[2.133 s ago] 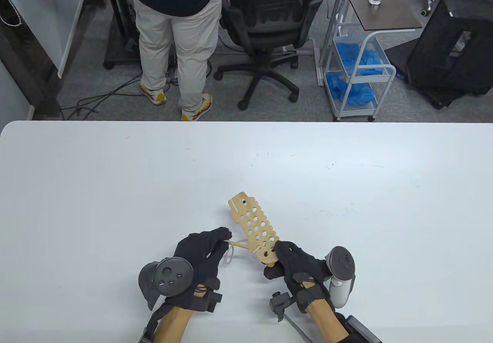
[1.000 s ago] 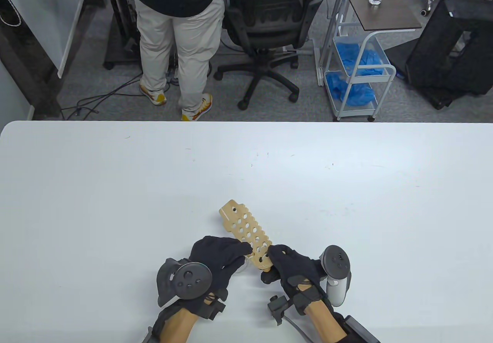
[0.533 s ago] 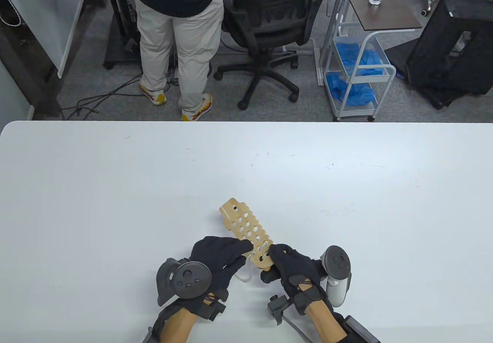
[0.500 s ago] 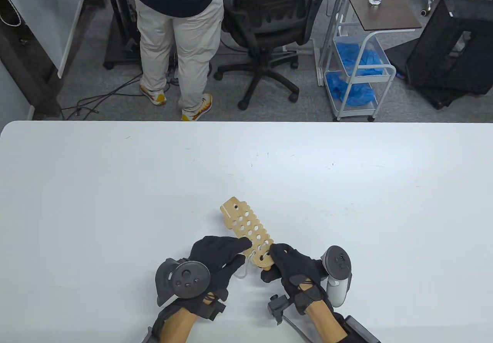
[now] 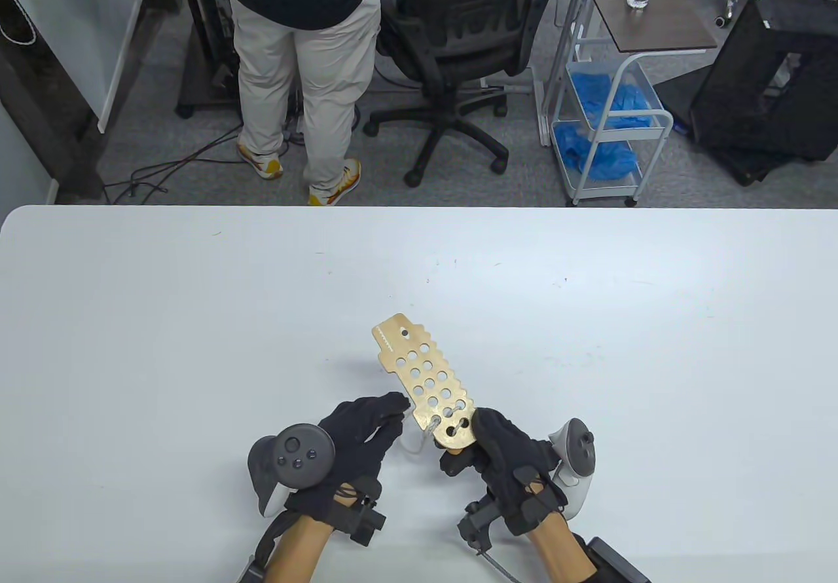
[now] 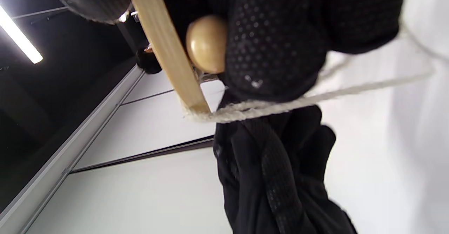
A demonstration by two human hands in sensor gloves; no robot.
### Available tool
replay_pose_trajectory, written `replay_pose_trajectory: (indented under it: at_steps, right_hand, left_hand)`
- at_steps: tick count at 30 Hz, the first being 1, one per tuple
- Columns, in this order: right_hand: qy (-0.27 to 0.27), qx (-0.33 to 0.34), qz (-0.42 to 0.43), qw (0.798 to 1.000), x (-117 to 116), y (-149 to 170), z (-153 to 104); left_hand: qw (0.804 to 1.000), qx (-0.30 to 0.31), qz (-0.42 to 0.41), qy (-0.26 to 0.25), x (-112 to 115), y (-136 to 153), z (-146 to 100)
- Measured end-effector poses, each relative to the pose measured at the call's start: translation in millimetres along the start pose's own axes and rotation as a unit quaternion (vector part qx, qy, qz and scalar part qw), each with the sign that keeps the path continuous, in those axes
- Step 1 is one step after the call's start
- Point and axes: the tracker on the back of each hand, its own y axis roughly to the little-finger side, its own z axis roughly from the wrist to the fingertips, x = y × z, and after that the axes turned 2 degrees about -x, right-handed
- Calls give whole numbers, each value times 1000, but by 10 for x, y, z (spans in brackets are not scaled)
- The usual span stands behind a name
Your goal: Remove rope from all holes on crocodile lacing toy
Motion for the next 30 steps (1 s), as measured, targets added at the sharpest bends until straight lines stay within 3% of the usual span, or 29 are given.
replay_pose_trajectory:
  at_steps: [5, 8, 12, 18, 30]
  right_hand:
    - [-37, 11, -6, 999, -69, -7, 10]
    - [-46, 14, 0, 999, -90, -6, 9]
    - [-44, 16, -5, 999, -79, -16, 10]
    - [-38, 14, -26, 999, -74, -18, 10]
    - [-11, 17, -39, 999, 26, -51, 19]
  left_hand:
    - [991, 23, -97, 85, 119, 5, 31]
    - [983, 30, -118, 134, 175, 15, 45]
    - [978, 29, -131, 161, 209, 29, 55]
    - [991, 27, -58, 114, 144, -24, 41]
    - [997, 7, -27, 74, 65, 13, 31]
